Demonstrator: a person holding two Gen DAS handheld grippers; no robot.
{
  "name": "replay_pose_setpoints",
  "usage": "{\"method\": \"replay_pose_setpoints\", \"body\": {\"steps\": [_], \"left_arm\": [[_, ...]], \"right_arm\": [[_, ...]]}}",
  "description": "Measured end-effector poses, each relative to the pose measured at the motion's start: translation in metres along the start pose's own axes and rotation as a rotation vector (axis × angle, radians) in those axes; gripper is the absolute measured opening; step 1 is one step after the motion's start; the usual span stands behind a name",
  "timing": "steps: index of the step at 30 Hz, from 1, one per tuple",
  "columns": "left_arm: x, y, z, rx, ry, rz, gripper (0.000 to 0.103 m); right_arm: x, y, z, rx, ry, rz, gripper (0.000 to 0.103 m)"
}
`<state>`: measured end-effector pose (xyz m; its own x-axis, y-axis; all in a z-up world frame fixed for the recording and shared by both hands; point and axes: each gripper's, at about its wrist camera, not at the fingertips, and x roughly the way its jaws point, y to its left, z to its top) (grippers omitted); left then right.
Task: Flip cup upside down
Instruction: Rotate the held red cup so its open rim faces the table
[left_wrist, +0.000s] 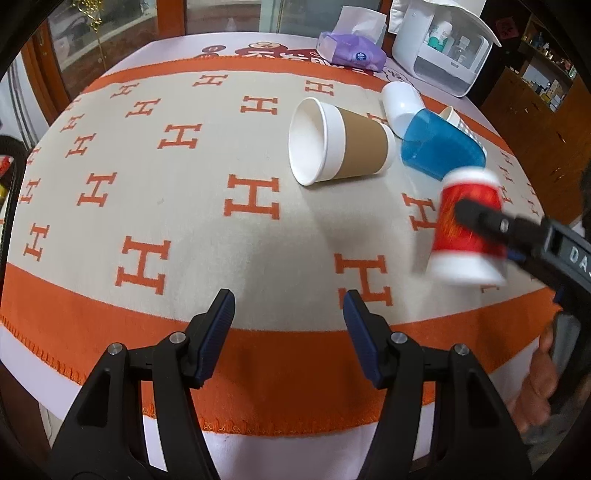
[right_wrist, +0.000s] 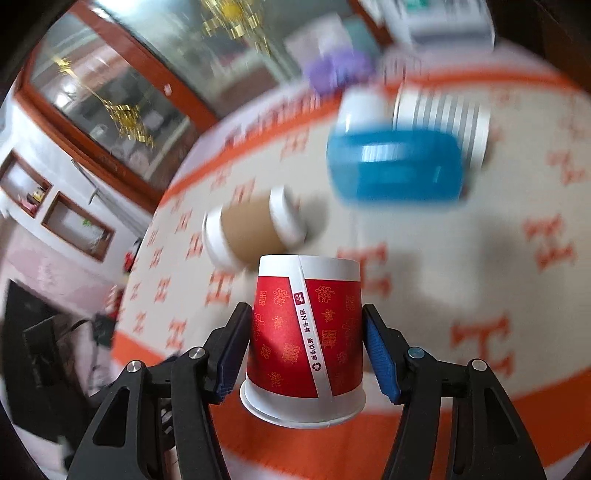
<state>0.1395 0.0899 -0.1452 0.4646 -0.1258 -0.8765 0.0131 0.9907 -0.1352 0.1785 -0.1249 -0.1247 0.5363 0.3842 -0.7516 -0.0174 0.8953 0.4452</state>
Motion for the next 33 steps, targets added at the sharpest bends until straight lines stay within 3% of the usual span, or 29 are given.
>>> {"method": "replay_pose_setpoints", "body": {"steps": [3,8,18,22,26,33], "left_arm": [[0.002,0.0,-0.002,-0.01,-0.007,0.003,0.058],[0.002,0.0,-0.004,-0.016,-0.017,0.003,0.058],[-0.003,-0.007,-0.008,0.004,-0.04,-0.002,0.058],[-0.007,-0.008,-0.009,0.012,-0.051,0.004,0.058],[-0.012,-0.007,-0.01,0.012,-0.06,0.009,0.058],[-0.016,-0.011,-0.012,0.021,-0.056,0.003,0.058]], "right_arm": [[0.0,-0.002,-0.002,-0.083,-0.111,-0.029,0.061],[0.007,-0.002,-0.013,-0.12,-0.132,-0.006,0.061],[0.002,0.021,-0.058,-0.337,-0.147,-0.093,0.061],[0.001,0.026,-0.064,-0.356,-0.131,-0.1,0.064],[-0.002,0.024,-0.066,-0.334,-0.125,-0.094,0.081],[-0.019,0.021,-0.067,-0.303,-0.133,-0.069,0.082]]}}
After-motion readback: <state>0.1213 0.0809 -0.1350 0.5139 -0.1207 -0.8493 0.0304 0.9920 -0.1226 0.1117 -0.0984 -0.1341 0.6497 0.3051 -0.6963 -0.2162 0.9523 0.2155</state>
